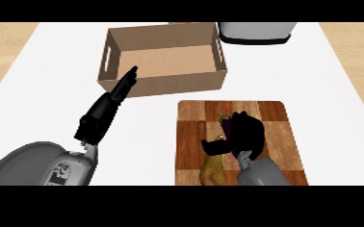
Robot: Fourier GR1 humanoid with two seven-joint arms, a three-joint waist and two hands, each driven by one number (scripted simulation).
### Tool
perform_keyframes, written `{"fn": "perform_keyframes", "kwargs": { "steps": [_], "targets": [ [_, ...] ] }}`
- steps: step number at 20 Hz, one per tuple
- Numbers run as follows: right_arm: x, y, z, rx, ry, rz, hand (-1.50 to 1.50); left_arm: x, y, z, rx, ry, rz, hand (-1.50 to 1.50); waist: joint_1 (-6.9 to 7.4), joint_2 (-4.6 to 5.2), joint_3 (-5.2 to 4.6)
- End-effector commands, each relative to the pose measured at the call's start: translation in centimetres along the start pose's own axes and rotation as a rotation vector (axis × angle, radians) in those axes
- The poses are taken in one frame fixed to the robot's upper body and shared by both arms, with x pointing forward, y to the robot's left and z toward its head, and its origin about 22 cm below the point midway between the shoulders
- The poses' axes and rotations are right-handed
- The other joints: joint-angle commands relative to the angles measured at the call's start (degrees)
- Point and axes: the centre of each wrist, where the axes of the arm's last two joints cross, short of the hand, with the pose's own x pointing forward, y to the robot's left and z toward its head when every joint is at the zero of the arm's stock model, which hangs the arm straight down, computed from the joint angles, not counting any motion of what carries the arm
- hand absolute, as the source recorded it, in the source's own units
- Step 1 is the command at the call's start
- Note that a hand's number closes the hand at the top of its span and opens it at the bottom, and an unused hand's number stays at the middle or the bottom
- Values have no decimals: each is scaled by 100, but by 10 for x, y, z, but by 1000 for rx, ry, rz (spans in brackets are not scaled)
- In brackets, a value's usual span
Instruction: Pick the eggplant from the cutting board and place it in the cardboard box
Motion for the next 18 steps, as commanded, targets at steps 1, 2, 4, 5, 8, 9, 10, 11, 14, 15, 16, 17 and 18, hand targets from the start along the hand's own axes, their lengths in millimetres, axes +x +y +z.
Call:
{"fn": "perform_keyframes", "kwargs": {
  "steps": [1, 2, 4, 5, 8, 9, 10, 11, 14, 15, 16, 17, 18],
  "targets": [
    [-11, 11, -18, -51, 3, 78, 150, 1, 16, 7, -6, -12, -8, 0, 4, 78, 35],
    [-11, 7, -5, -78, 11, 80, 150, -3, -5, -7, 5, -5, -2, 0, -31, 76, 34],
    [42, 13, 33, -132, -225, 63, 150, 2, 0, -2, -1, -19, -2, 0, 80, 84, 38],
    [58, -9, 35, -145, -311, 88, 150, 8, 13, -5, -25, -24, -12, 0, 194, 97, 39],
    [85, -19, 63, -234, -599, 77, 150, 8, -18, -10, -97, -30, 7, 0, 558, 164, 54],
    [92, -20, 72, -259, -619, 77, 150, 8, -10, -10, -88, -37, -3, 0, 533, 149, 46],
    [101, -32, 72, -307, -642, 71, 150, 3, -4, -9, -71, -31, 13, 0, 491, 147, 40],
    [108, -38, 77, -361, -650, 61, 150, -3, -19, -8, -59, -6, 8, 0, 413, 131, 39],
    [119, -36, 106, -413, -675, 47, 150, 13, 1, -8, -57, -13, -6, 0, 337, 86, 36],
    [124, -45, 106, -457, -697, -2, 150, 6, -12, -15, -67, -20, 7, 0, 313, 107, 34],
    [126, -50, 119, -464, -704, -12, 150, 11, 0, -16, -37, -16, 20, 0, 276, 91, 33],
    [125, -46, 128, -469, -735, -23, 150, 16, 15, -9, -30, -26, -2, 0, 238, 77, 34],
    [130, -66, 139, -459, -747, -47, 150, 21, 0, -11, -43, -15, 6, 0, 267, 72, 34]
  ]
}}
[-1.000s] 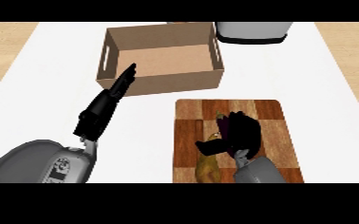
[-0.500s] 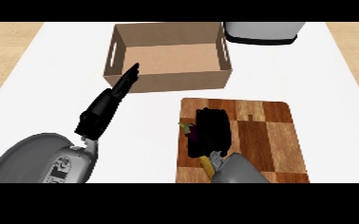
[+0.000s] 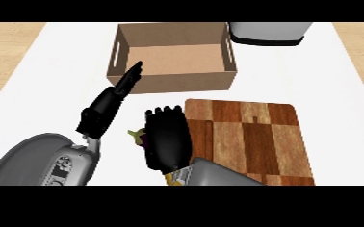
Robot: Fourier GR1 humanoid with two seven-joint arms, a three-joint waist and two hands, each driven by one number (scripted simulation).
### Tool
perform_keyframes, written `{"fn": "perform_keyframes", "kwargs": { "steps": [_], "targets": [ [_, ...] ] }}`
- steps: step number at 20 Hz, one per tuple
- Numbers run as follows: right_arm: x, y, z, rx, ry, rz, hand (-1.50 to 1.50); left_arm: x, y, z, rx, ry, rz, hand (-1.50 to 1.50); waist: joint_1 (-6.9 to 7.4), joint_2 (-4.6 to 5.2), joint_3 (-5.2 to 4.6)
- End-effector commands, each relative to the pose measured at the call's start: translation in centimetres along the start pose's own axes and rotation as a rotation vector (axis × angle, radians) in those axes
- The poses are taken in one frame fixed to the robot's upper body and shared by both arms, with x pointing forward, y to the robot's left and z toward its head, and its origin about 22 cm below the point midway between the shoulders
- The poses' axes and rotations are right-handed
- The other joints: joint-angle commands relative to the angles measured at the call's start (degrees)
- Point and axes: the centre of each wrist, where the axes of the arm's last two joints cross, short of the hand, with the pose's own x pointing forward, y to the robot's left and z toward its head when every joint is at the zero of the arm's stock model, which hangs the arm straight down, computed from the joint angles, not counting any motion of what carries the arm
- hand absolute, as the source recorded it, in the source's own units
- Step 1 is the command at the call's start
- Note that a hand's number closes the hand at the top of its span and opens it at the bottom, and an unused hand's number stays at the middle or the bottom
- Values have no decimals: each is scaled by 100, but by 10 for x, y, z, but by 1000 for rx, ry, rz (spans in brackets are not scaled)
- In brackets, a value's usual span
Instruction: Pick the eggplant from the cutting board and place it in the cardboard box
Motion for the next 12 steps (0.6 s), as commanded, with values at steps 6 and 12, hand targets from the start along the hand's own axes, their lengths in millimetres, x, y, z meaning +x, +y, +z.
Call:
{"fn": "perform_keyframes", "kwargs": {
  "steps": [6, 12],
  "targets": [
    [47, -79, 44, -129, -149, -167, 150, -21, -7, 12, 40, 10, 0, 0, -157, -42, -6],
    [53, -125, 38, -257, -82, -273, 150, -16, 4, 3, 23, 18, 1, 0, -190, -49, -9]
  ]
}}
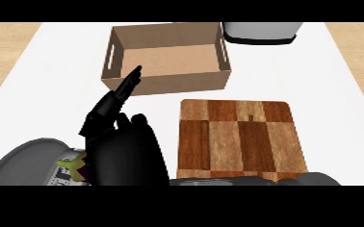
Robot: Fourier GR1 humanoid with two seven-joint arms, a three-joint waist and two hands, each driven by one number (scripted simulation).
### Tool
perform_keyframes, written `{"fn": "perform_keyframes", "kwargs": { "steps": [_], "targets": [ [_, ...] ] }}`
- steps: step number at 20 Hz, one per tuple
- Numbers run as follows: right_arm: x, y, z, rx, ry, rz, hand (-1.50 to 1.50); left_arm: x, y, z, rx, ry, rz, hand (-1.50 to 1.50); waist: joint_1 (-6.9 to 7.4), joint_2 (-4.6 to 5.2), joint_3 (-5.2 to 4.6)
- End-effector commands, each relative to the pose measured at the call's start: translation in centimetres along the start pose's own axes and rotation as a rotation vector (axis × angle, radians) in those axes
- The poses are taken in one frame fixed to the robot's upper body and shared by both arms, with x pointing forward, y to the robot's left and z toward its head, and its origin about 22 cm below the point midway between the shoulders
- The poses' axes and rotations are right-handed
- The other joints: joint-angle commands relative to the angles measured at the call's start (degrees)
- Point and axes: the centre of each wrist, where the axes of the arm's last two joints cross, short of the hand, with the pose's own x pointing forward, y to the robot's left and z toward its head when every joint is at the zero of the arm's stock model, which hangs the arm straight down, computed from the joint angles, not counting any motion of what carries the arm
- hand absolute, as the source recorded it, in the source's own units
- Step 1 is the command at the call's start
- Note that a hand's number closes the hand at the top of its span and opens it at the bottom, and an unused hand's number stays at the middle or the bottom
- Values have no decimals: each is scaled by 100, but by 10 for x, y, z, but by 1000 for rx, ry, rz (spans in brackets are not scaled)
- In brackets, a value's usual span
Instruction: Pick the eggplant from the cutting board and place it in the cardboard box
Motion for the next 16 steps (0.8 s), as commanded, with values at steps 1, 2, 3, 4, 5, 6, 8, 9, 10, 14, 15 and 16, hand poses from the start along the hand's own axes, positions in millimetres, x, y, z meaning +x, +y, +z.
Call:
{"fn": "perform_keyframes", "kwargs": {
  "steps": [1, 2, 3, 4, 5, 6, 8, 9, 10, 14, 15, 16],
  "targets": [
    [6, -25, -7, -76, 138, -116, 150, -3, 12, 6, -4, 13, -1, 0, -34, 0, 2],
    [10, -36, -17, -72, 161, -101, 150, 4, 4, -2, -2, 2, 7, 0, -7, -4, -1],
    [10, -41, -19, -70, 164, -96, 150, 6, 0, 2, 0, 7, -3, 0, -28, -8, 1],
    [8, -24, -14, -77, 196, -81, 150, -7, 2, 4, 12, -5, 6, 0, -56, 2, -1],
    [6, -33, -24, -105, 207, -76, 150, 1, -1, 4, 25, 1, 25, 0, -54, -3, 1],
    [3, -38, -31, -107, 200, -82, 150, -1, 7, 4, 18, -5, 13, 0, -71, 8, 1],
    [-2, -36, -43, -123, 232, -61, 150, 5, 27, -7, 35, -9, 20, 0, -103, 22, 1],
    [-4, -35, -54, -124, 250, -62, 150, 6, 2, -10, 18, 19, -2, 0, -73, 24, 1],
    [1, -45, -54, -130, 249, -47, 150, -3, -7, 3, 6, 0, 15, 0, -53, 9, 0],
    [-6, -53, -83, -156, 277, -76, 150, 5, 27, 6, 9, -8, -7, 0, 7, 21, 0],
    [-8, -62, -90, -147, 269, -98, 150, 4, 11, 5, 13, -15, 8, 0, -19, 21, 1],
    [-15, -49, -98, -122, 294, -96, 150, 0, 2, 6, 6, -8, 2, 0, 15, 34, 0]
  ]
}}
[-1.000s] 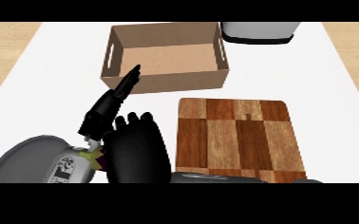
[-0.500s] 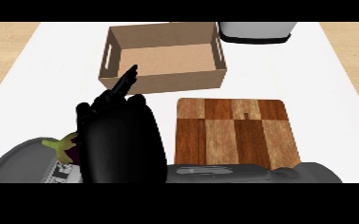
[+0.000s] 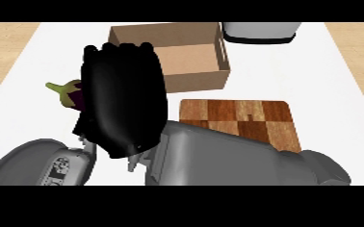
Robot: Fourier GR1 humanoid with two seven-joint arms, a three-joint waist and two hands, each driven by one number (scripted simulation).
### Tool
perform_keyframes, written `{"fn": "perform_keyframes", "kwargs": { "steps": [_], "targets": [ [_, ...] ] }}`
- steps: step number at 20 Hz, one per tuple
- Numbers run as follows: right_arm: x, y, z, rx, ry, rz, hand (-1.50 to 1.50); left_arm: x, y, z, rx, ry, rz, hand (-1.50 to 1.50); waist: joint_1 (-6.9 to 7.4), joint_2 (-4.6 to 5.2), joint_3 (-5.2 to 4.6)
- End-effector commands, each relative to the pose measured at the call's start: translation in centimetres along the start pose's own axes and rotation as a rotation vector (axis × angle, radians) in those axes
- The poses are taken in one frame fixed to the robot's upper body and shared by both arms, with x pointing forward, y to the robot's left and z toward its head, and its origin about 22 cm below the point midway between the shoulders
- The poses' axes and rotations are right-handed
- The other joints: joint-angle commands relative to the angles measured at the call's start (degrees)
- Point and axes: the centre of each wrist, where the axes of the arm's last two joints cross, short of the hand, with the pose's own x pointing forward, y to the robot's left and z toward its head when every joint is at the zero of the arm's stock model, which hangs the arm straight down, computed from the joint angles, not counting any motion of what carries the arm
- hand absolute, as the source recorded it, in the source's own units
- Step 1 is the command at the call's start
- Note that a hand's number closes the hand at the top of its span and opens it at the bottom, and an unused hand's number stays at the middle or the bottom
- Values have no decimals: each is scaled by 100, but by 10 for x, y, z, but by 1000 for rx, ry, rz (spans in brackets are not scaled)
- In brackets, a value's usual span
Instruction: Pick the eggplant from the cutting board and place it in the cardboard box
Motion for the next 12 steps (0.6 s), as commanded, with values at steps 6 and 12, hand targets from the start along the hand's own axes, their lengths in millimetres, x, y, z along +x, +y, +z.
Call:
{"fn": "perform_keyframes", "kwargs": {
  "steps": [6, 12],
  "targets": [
    [-10, 14, -53, -44, 141, -73, 150, -1, -3, 1, -19, -12, 5, 0, 78, 25, -2],
    [-31, 15, -98, -62, 177, -1, 150, -1, -18, -7, -20, -13, -13, 0, 18, 41, -1]
  ]
}}
